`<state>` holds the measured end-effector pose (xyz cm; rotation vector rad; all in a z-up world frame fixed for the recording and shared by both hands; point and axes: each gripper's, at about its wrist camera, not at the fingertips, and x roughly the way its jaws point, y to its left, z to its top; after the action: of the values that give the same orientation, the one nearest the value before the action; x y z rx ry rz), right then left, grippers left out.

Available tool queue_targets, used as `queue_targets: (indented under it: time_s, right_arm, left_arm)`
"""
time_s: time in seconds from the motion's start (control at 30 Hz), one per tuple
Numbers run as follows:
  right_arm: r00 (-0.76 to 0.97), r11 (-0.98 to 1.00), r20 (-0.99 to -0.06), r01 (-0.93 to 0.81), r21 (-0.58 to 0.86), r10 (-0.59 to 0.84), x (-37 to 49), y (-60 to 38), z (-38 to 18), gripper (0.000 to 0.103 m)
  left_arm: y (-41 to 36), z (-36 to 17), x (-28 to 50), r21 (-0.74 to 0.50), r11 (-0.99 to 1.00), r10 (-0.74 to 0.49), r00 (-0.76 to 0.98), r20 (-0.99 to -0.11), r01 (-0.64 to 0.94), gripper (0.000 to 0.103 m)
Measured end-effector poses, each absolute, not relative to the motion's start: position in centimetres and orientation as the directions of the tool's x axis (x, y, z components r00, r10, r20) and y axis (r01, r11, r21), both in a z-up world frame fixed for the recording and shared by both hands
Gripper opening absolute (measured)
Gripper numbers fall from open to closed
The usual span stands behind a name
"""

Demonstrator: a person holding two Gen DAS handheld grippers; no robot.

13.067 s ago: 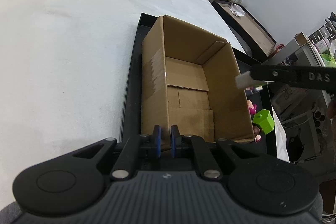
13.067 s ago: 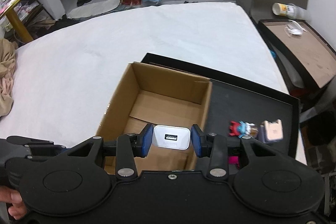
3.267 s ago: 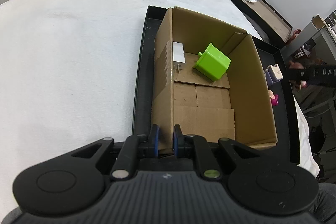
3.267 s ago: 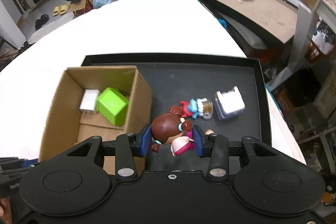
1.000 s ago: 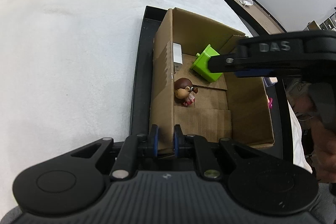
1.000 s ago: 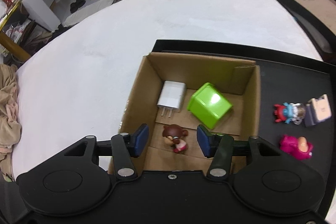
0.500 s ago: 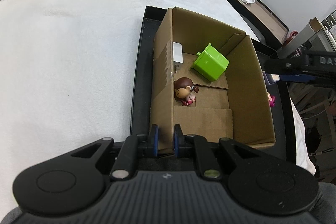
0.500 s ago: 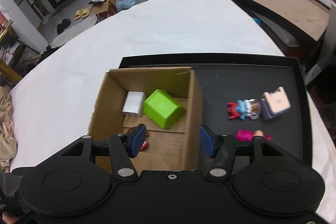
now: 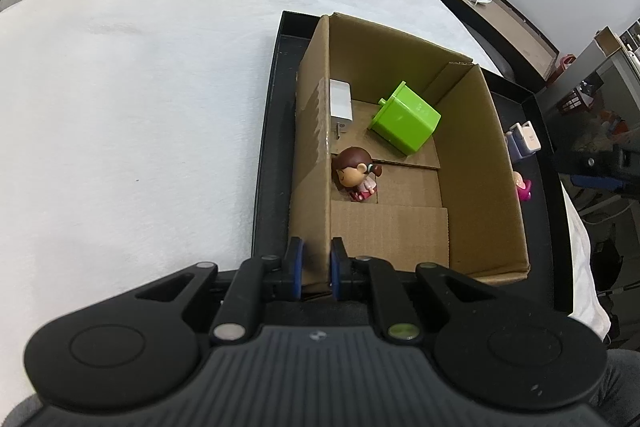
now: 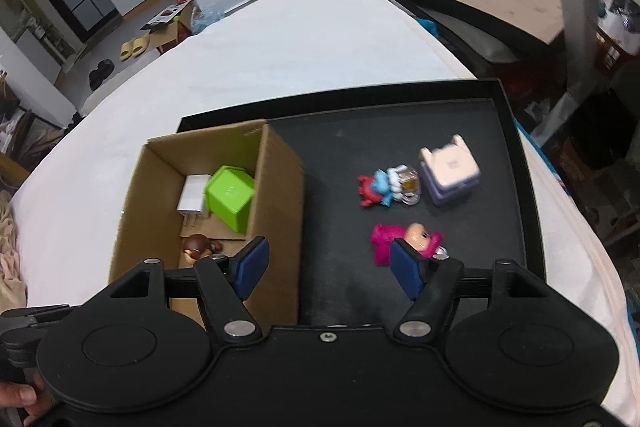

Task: Organize rigid objects
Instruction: 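Move the right tool to the pink dinosaur figurine and grasp it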

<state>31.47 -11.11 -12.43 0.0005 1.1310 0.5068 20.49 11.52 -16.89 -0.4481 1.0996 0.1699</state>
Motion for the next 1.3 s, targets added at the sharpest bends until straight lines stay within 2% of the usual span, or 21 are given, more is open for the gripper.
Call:
queue_targets:
  time_s: [0.83,1.0,1.3]
  right_arm:
    - [0.275,0.907,-0.878,-0.277,0.318,0.392,33.2,-17.0,-16.9,0.071]
    - [0.274,0.916,-0.882,-0.232,0.326,0.383,33.6,-16.4,-17.9,0.081]
    - [0.267,0.952,-0.917,-0.165,0.259,0.296,35.0,-14.5,-20.5,0.085]
  left_arm:
    - [10.7,-16.8,20.9,-0.22,0.9,-0.042,0.428,-0.903,-0.376,0.011]
    - [10.6,-16.8,21.0,-0.21,0.902,-0.034,0.425,-0.905,-0.376,0.011]
    - [10.7,-17.0,21.1,-0.212,0.901,-0.036,0.422,-0.906,-0.379,0.011]
